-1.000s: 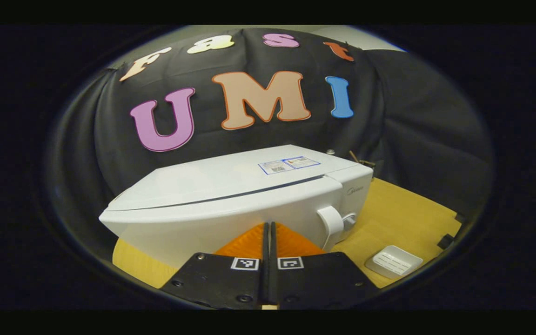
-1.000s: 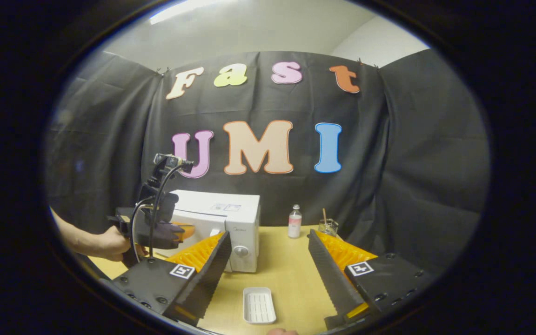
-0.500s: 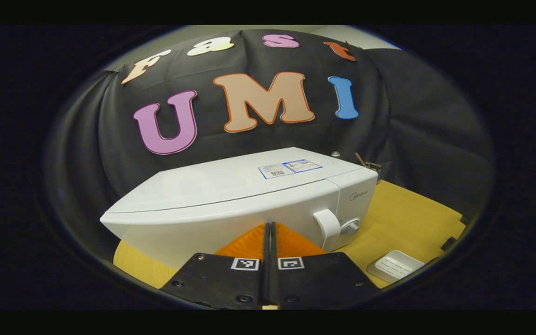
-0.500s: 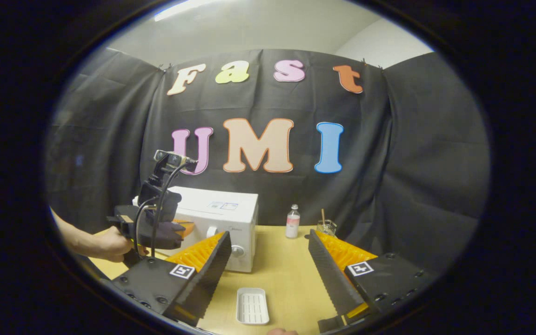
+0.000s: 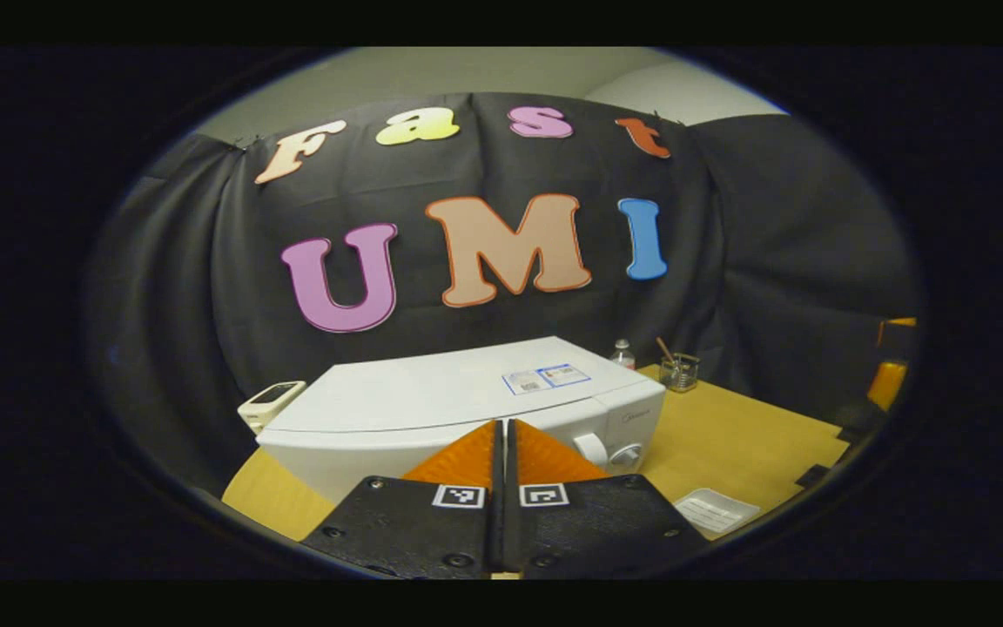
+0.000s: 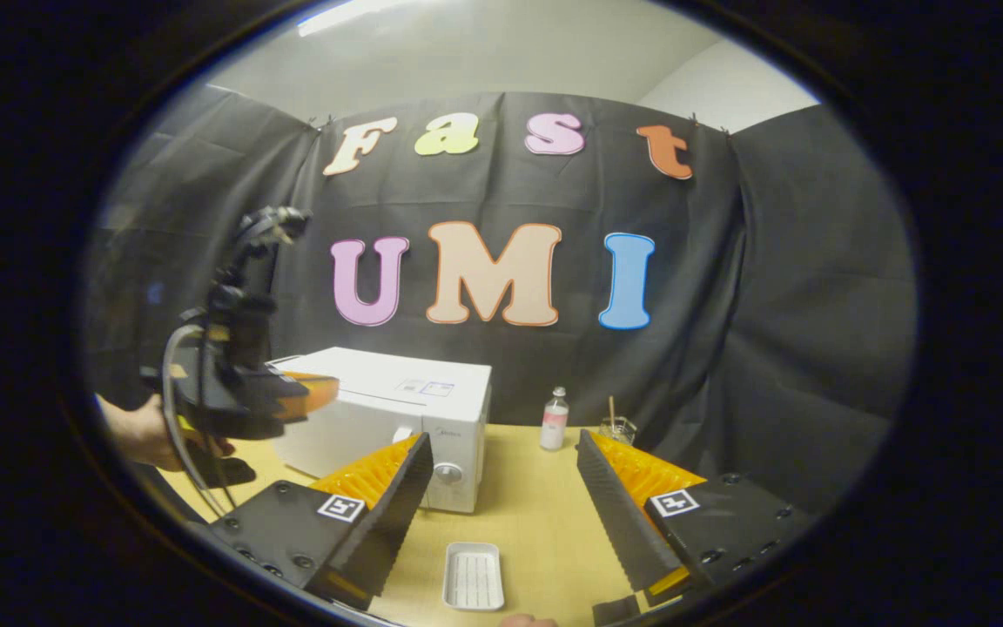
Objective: Open the microwave oven with the left hand, put the food in, and close the microwave oven.
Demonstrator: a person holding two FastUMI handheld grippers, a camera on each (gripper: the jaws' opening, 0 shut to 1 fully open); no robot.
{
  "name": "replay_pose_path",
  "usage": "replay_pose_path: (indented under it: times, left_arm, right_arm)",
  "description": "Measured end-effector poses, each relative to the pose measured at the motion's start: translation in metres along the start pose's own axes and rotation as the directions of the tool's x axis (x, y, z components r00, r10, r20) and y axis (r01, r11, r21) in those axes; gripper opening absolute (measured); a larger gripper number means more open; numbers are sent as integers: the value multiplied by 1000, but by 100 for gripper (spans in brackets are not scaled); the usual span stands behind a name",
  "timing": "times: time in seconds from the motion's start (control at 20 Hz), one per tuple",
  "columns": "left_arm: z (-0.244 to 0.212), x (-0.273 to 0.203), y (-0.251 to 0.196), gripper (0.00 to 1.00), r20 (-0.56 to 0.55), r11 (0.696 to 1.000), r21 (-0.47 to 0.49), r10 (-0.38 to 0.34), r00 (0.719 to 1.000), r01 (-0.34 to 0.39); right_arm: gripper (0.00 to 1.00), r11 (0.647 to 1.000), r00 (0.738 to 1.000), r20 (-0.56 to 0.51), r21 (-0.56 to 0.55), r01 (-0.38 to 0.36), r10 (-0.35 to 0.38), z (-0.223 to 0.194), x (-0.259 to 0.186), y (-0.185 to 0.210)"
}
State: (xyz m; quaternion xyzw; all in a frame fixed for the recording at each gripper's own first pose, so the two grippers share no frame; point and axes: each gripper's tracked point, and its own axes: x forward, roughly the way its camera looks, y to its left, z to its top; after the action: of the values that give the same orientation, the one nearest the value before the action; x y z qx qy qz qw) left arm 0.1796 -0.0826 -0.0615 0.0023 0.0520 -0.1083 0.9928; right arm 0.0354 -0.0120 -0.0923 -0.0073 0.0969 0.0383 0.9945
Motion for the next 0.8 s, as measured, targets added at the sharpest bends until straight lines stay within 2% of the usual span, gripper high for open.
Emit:
replay_pose_path:
  times: [0.2,0.35,0.5,0.55,0.65,0.75,0.8]
  left_arm:
    - [49,-47,15,0,88,997,-66,34,996,-28]
    - [64,-73,18,0,112,997,-74,16,994,-8]
    - [64,-94,27,99,128,997,-71,41,991,-32]
    - [62,-100,27,93,124,997,-75,46,991,-37]
    - [59,-107,27,94,114,995,-92,52,992,-42]
    - [56,-112,24,96,103,994,-108,46,994,-35]
    - [54,-115,23,94,99,993,-110,43,994,-32]
  right_arm:
    - [97,999,999,33,-44,-18,20,16,6,6]
    - [97,997,997,55,-64,-41,45,27,7,16]
    - [97,995,995,76,-68,-66,71,39,7,26]
    - [97,995,994,79,-64,-75,80,40,6,31]
    - [100,995,993,80,-54,-87,91,44,7,36]
    - [97,995,992,77,-42,-95,98,45,7,40]
    - [97,994,992,74,-40,-97,100,46,8,41]
